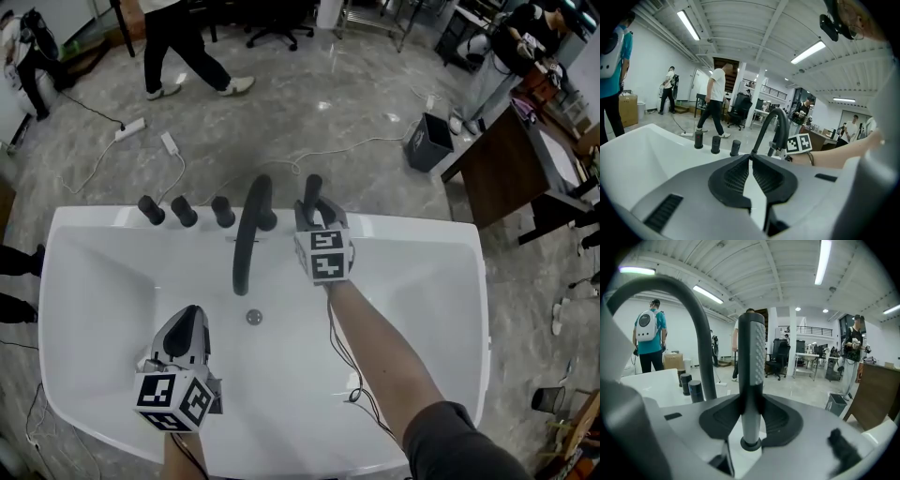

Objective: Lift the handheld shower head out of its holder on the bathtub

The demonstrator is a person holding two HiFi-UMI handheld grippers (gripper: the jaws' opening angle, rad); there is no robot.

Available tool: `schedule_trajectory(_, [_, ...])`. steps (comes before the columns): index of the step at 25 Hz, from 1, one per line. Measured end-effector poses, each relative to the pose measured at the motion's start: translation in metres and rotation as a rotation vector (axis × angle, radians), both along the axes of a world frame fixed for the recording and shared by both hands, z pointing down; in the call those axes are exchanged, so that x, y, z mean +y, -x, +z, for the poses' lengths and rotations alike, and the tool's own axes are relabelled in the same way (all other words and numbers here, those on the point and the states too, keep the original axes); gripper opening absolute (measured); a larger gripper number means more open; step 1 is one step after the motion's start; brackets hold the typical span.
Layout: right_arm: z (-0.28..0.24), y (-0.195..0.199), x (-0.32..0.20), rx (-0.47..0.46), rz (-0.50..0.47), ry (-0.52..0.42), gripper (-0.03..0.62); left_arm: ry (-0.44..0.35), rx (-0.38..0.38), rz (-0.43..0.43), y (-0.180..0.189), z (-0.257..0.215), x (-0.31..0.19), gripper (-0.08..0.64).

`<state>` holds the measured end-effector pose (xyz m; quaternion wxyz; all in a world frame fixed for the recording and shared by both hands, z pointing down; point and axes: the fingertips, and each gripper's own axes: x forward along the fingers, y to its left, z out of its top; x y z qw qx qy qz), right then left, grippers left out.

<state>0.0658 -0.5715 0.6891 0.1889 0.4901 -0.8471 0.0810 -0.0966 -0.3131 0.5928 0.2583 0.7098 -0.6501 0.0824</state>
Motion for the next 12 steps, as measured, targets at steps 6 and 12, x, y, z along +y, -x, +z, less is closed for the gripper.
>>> schedule_trajectory(6, [-0.063,-0.013,0.008,-0.041,-0.005,-0.074,0.141,-0.003,0.015,0.003,-0.008,-0.017,0.005,0.034])
schedule_trajectory(12, [-0.11,-0.022,0.029,-0.067,-0.002,-0.081,0.141,-0.017,0.028,0.024,-0.027,-0.04,0.015,0.034])
